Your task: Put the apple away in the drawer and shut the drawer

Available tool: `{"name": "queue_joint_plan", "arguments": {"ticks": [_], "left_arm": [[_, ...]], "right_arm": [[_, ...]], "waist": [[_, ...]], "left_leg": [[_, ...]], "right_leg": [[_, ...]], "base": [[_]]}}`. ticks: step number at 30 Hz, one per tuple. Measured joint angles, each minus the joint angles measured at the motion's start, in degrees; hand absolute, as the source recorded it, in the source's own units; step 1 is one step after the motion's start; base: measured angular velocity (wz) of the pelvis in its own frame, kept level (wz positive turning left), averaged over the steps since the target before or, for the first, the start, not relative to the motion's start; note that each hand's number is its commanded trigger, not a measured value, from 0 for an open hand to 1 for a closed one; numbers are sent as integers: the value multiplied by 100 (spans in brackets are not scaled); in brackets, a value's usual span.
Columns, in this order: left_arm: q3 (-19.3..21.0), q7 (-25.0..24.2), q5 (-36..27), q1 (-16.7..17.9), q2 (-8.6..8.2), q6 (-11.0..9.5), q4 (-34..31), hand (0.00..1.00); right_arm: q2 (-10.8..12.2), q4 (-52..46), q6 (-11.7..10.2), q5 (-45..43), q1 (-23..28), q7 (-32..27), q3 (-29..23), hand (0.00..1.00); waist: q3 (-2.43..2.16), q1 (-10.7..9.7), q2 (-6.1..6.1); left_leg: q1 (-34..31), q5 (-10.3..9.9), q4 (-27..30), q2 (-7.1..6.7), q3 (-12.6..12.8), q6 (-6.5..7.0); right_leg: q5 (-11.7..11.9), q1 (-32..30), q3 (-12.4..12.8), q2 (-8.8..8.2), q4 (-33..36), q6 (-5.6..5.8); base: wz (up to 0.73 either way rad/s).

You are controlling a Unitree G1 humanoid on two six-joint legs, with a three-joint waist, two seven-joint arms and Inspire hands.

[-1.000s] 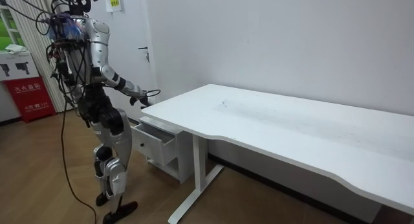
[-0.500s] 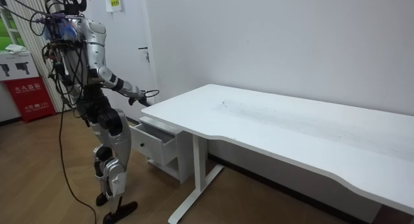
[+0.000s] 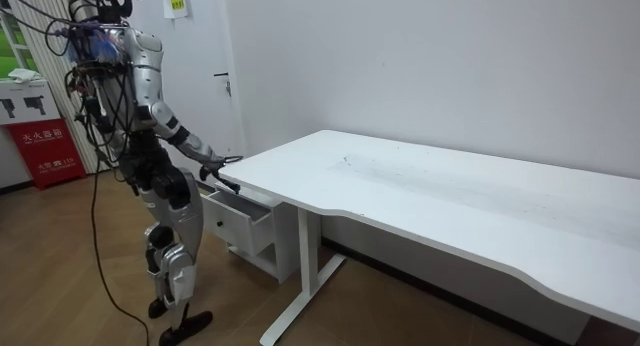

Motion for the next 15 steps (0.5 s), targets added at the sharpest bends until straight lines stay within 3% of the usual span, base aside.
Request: {"name": "queue_joint_plan", "arguments": {"ticks": [3,5,6,7,8,9,10,11,12,14,15], "left_arm": [[54,20,-12,-7,-40,-4,2,0],[54,-24,3,-45,-43,-18,93,0],[54,-26,3,-59,-25,-24,155,0],[54,-37,23,-101,27,-26,260,0],[53,-62,48,-148,41,-15,379,0],[52,-78,85,-160,39,-8,443,0],[54,-104,137,-130,60,11,506,0],[154,-151,196,-130,112,18,571,0],[223,-153,219,-138,148,30,617,0],[372,-151,158,-268,284,225,713,0],[369,-154,161,-303,315,296,712,0]], "right_arm": [[4,399,13,17,8,-191,-466,0],[20,662,23,72,6,-354,-901,0],[26,738,19,136,12,-421,-980,0],[22,881,12,294,24,-544,-1118,0],[-32,1088,-15,556,38,-645,-1284,0],[-78,1194,-36,690,91,-696,-1365,0],[-156,1353,-67,910,121,-750,-1573,0],[-223,1537,-202,1090,66,-798,-1749,0],[-273,1650,-256,1103,2,-812,-1767,0],[-466,2356,-423,1305,-34,-924,-1795,0],[-488,2584,-400,1328,-40,-957,-1738,0]], "waist": [[33,-146,35],[46,-237,80],[44,-298,54],[61,-362,1],[74,-387,8],[61,-385,84],[0,-397,223],[-12,-384,353],[-8,-383,361],[24,-470,522],[39,-475,550]], "left_leg": [[-94,-62,183,-29,13,86],[-87,-173,317,-47,73,173],[-73,-196,368,-97,71,210],[-29,-262,494,-222,83,291],[-16,-365,687,-222,97,371],[-26,-415,794,-194,96,407],[-86,-481,956,-135,98,495],[-171,-527,1076,-83,205,572],[-250,-537,1181,-71,277,591],[-549,-591,1586,109,317,680],[-574,-597,1604,158,314,690]], "right_leg": [[-133,-226,-114,-136,536,109],[-242,-826,-109,-356,2013,191],[-231,-1021,-98,-436,2498,191],[-108,-1404,17,-649,3384,178],[334,-1790,142,-755,4138,176],[682,-2018,223,-752,4465,178],[1573,-2536,419,-728,5073,238],[1993,-3225,611,-705,5888,217],[1747,-3649,675,-662,6506,204],[804,-5238,466,-459,8946,36],[650,-5597,350,-428,9347,31]], "base": [[10],[13],[22],[17],[9],[-6],[-32],[-46],[-53],[-26],[6]]}}
